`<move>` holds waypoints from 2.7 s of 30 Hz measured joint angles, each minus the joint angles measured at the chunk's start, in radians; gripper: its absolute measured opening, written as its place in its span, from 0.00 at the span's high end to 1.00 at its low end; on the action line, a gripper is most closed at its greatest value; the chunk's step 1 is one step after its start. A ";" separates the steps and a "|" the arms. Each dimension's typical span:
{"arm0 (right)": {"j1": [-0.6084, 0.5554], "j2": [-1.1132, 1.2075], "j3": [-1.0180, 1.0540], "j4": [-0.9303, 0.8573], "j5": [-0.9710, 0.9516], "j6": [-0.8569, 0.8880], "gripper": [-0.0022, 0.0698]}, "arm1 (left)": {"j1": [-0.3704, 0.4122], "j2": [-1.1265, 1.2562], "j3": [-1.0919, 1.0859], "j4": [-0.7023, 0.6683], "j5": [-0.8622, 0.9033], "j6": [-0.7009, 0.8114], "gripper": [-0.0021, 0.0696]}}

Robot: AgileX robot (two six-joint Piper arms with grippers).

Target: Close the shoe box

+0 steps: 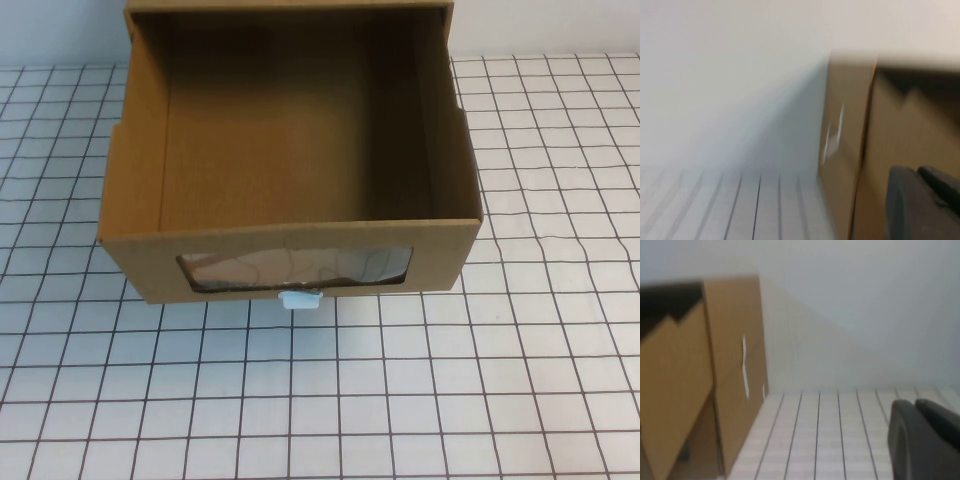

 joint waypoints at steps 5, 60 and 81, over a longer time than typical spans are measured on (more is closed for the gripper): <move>0.000 0.000 0.000 0.000 -0.347 0.000 0.99 | 0.000 0.000 0.000 0.000 -0.396 0.000 0.97; 0.000 0.479 -0.739 -0.980 -0.554 0.840 0.99 | 0.000 0.053 -0.659 0.045 -0.153 0.131 0.97; 0.000 0.488 -0.741 -1.128 -0.112 0.623 0.99 | 0.000 0.044 -0.659 -0.329 -0.076 0.049 0.97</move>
